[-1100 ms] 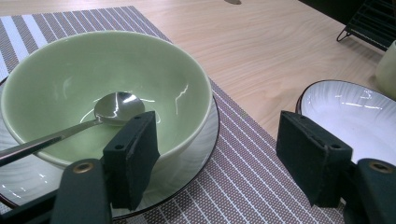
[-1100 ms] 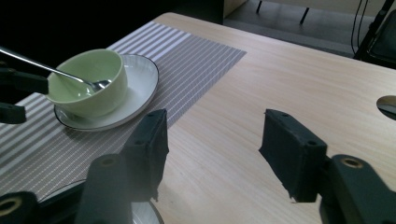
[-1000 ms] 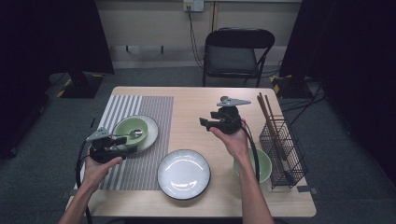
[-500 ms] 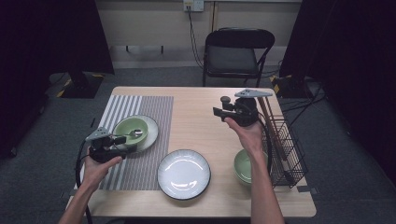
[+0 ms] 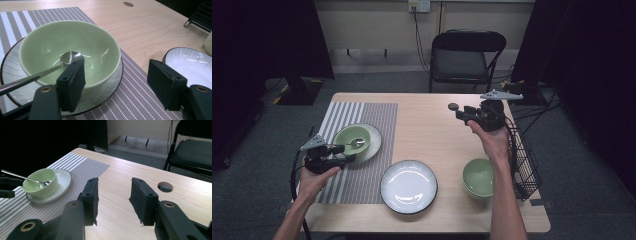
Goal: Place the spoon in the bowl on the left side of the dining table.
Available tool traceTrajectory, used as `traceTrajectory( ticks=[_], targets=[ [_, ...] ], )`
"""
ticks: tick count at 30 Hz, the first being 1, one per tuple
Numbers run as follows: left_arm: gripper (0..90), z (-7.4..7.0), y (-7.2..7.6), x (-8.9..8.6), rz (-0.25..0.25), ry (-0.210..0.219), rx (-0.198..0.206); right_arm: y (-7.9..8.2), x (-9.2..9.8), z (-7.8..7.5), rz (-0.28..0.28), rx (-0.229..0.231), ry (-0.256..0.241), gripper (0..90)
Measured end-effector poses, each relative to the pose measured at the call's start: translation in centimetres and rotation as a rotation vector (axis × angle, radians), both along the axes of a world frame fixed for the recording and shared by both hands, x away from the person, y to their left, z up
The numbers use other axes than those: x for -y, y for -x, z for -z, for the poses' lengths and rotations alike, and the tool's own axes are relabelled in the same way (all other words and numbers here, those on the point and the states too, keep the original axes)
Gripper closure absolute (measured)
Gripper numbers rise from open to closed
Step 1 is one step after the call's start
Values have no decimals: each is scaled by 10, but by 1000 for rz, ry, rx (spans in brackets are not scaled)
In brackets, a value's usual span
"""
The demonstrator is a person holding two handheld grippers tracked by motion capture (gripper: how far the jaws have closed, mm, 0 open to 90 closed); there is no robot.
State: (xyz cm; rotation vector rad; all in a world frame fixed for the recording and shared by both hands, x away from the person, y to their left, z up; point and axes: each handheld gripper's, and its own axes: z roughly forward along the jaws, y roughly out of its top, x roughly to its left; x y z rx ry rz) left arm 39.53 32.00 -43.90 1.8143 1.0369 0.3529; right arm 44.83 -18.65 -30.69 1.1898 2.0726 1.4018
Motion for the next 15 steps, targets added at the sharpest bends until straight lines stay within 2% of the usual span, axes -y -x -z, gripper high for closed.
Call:
traceTrajectory(
  ticks=[15],
  targets=[
    [305,-2,-1,2,7,-4,-3,-2,43,0,58,-15,-15,620]
  ],
)
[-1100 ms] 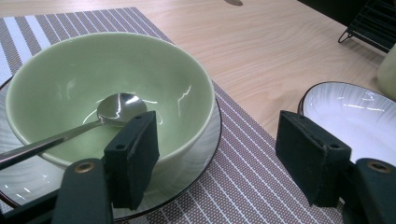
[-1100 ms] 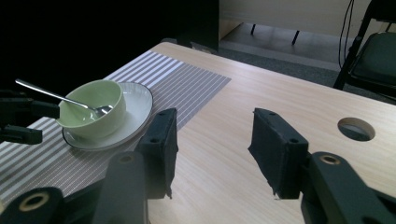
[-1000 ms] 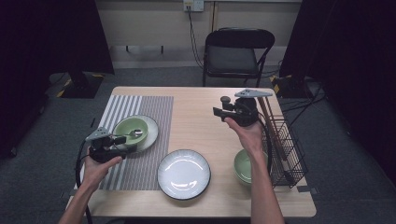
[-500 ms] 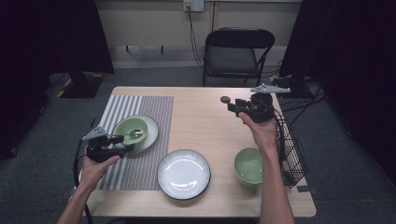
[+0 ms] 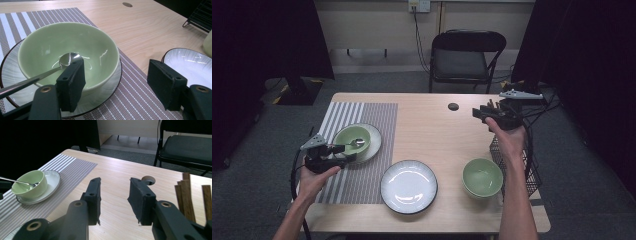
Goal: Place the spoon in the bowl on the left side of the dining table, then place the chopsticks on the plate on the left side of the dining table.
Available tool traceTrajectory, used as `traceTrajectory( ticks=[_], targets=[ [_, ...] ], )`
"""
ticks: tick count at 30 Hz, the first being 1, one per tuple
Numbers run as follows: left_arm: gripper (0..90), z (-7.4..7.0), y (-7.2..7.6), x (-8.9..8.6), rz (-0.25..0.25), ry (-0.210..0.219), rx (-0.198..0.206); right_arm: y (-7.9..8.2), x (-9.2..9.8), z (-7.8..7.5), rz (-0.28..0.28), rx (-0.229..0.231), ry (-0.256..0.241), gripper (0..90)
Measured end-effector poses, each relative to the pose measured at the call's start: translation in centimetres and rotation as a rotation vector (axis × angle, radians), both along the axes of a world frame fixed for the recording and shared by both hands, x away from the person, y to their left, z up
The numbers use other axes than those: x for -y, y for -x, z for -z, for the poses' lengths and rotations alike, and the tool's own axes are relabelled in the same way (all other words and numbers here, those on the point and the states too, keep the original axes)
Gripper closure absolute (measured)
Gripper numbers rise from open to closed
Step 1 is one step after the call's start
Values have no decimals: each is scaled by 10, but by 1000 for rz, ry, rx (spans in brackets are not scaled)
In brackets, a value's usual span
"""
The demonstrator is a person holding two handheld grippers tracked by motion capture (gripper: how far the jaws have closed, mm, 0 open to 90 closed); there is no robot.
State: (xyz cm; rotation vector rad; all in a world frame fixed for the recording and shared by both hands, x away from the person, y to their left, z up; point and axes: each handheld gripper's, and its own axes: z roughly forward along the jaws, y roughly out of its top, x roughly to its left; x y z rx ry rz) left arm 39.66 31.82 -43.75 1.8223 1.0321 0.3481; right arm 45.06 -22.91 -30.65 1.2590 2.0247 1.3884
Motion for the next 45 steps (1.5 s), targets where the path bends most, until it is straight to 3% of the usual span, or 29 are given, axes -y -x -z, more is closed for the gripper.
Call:
traceTrajectory(
  ticks=[17,25,33,41,45],
  targets=[
    [305,1,-1,3,9,5,0,1,26,1,56,-8,23,667],
    [305,2,-2,-1,1,0,-3,-7,37,9,85,-40,20,680],
    [307,2,-1,0,11,-3,0,-11,41,22,124,-59,62,691],
    [308,2,-1,0,14,-4,-1,-12,47,28,157,-55,43,689],
    [312,1,-1,0,17,-1,-4,-18,50,35,167,-92,62,686]
  ],
)
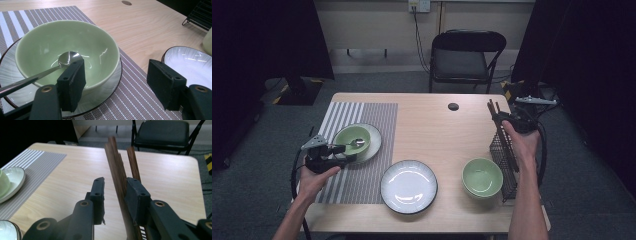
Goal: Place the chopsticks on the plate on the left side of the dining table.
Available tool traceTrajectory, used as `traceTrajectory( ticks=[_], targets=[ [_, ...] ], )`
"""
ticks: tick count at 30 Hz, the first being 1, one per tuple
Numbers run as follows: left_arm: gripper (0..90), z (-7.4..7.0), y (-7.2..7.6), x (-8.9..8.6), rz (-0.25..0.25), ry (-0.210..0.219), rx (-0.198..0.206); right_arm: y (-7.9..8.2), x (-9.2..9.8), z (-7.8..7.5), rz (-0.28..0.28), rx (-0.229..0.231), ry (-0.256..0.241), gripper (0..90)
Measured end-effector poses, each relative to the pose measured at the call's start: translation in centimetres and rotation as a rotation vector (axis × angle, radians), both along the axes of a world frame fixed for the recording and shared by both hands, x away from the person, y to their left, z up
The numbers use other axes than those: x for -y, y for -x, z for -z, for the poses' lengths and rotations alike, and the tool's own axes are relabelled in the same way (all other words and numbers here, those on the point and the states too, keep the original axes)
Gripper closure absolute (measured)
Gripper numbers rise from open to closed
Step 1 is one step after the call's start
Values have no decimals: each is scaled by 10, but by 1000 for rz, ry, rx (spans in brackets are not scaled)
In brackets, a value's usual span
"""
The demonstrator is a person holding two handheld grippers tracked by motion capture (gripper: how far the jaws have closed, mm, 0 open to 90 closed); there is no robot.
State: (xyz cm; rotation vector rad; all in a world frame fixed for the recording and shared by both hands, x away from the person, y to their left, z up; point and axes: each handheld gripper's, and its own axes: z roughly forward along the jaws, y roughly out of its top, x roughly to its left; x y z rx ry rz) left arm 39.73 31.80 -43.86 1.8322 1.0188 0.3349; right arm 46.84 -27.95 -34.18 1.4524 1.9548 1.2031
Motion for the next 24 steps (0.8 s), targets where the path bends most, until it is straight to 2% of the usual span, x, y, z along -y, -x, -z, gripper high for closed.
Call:
traceTrajectory(
  ticks=[8,13,19,21,24],
  targets=[
    [315,1,-1,3,5,-5,-5,-2,0,6,14,-25,25,779],
    [314,1,-1,5,17,-11,-6,-3,0,7,15,-42,34,786],
    [315,1,-1,3,11,-6,-8,-2,-1,6,14,-34,53,801],
    [313,1,-1,4,14,-2,-6,-1,0,5,14,-29,48,802],
    [308,2,-1,5,22,-5,-10,2,2,3,16,-11,14,803]
  ],
)
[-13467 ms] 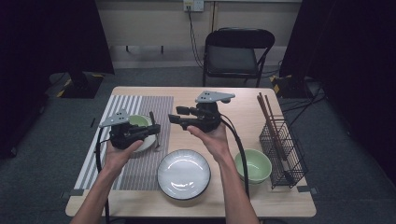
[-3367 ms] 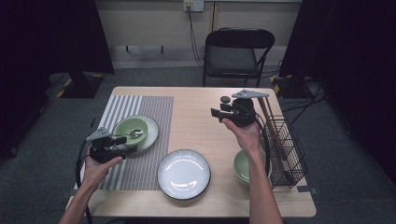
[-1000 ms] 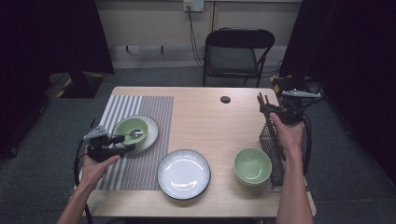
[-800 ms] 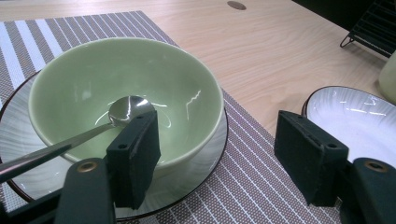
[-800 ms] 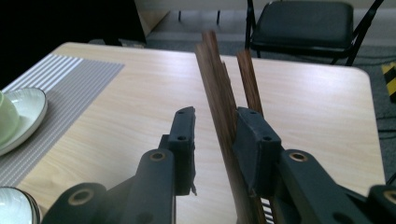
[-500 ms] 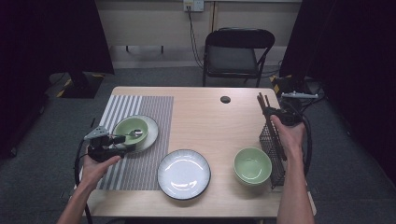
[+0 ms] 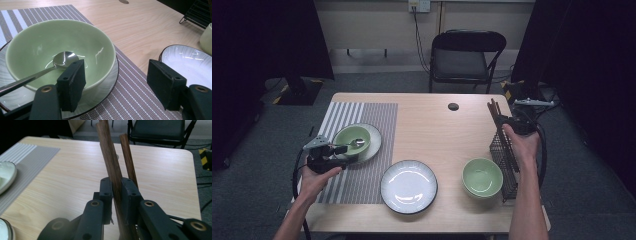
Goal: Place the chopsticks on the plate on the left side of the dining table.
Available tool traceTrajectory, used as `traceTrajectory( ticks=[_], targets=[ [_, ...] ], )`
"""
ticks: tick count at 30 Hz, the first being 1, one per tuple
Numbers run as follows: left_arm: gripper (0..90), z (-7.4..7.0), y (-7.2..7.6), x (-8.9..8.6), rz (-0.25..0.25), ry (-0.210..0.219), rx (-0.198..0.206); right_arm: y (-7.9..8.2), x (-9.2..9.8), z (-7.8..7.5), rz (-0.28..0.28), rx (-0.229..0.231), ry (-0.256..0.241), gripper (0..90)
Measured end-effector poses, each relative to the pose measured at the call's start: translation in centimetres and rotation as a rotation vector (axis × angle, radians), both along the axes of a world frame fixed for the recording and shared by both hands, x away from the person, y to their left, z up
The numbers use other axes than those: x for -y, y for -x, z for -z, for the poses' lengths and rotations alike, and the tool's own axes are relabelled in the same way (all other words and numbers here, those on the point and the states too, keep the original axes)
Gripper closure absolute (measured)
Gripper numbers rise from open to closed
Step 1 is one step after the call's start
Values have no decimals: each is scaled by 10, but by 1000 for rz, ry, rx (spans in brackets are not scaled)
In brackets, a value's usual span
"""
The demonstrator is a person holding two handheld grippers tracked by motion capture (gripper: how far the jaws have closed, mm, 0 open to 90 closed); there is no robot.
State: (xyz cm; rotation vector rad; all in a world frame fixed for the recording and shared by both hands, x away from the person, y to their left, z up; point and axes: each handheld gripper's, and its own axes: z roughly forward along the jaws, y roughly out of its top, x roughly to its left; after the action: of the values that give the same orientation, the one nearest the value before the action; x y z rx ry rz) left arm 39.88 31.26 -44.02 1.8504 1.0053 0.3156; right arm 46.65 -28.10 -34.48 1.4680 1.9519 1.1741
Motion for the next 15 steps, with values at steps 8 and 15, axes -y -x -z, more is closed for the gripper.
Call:
traceTrajectory(
  ticks=[8,15],
  targets=[
    [308,-1,0,0,8,-4,6,3,-1,-1,-14,18,-3,798],
    [308,0,1,-1,2,-1,5,3,-4,-1,-22,17,24,791]
  ],
)
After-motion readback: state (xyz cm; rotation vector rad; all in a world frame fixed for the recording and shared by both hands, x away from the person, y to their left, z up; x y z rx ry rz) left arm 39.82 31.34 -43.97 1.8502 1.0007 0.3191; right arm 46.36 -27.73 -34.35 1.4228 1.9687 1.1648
